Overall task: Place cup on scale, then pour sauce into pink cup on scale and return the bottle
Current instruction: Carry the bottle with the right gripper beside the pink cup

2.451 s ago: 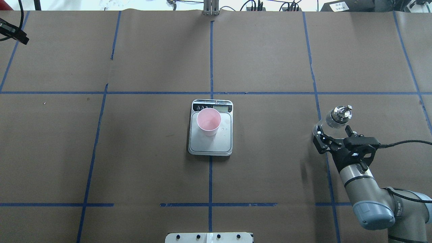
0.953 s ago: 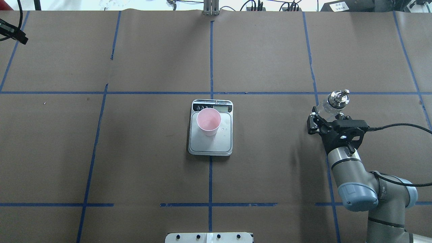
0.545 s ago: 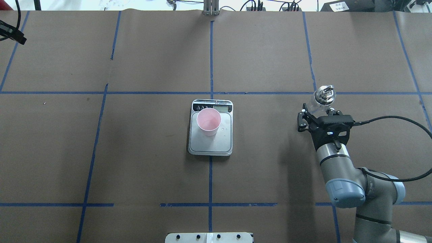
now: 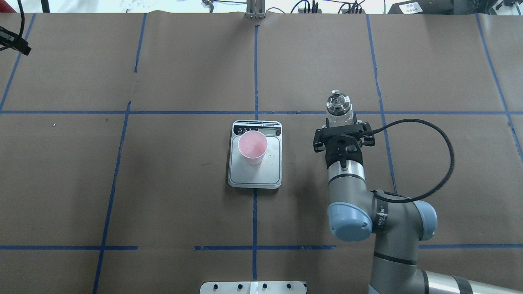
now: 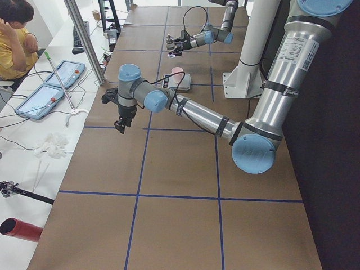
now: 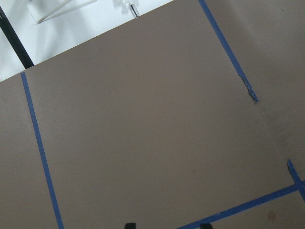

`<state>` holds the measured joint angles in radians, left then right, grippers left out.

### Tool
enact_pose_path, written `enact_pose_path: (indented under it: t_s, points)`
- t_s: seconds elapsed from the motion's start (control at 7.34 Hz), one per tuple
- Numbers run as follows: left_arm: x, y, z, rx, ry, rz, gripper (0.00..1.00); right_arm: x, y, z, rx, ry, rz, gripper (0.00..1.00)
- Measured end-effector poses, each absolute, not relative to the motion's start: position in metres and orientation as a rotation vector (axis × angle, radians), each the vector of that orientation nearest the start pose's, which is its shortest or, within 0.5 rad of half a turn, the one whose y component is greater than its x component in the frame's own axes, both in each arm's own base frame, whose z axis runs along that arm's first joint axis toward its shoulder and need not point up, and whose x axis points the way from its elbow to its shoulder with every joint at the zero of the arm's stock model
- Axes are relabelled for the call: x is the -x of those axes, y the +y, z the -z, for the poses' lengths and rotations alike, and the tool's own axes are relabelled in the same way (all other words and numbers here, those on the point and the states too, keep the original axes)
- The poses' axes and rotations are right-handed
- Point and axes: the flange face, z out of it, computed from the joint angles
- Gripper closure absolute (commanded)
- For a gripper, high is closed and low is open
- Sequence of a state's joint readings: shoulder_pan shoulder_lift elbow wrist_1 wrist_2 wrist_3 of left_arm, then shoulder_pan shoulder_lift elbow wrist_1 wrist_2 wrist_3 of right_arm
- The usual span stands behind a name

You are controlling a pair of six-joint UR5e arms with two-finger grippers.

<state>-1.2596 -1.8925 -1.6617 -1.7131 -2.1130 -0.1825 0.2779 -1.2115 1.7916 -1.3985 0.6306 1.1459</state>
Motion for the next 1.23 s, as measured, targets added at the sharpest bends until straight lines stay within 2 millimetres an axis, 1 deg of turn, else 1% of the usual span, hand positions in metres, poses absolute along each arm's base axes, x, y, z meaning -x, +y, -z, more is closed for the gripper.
enact_pose_path:
  t_s: [0.14,0.27,0.54,0.68,0.95,1.23]
  points:
    - [-0.113,-0.619,-0.429,-0.395,0.646,-0.277,0.45,0.518,-0.366,-0.309,-1.053,-0.306,-0.176,1.00]
    - [-0.114,-0.619,-0.430,-0.395,0.646,-0.279,0.45,0.524,-0.361,-0.305,-1.044,-0.244,-0.097,1.00]
    - [-0.114,-0.619,-0.429,-0.395,0.647,-0.281,0.45,0.531,-0.356,-0.302,-1.060,-0.087,0.067,1.00]
    - [-0.114,-0.619,-0.429,-0.395,0.648,-0.281,0.45,0.535,-0.354,-0.296,-1.069,-0.005,0.147,1.00]
    - [-0.114,-0.619,-0.430,-0.393,0.649,-0.281,0.46,0.545,-0.345,-0.289,-1.082,0.099,0.259,1.00]
    - [-0.114,-0.618,-0.432,-0.392,0.651,-0.281,0.46,0.551,-0.341,-0.283,-1.093,0.192,0.361,1.00]
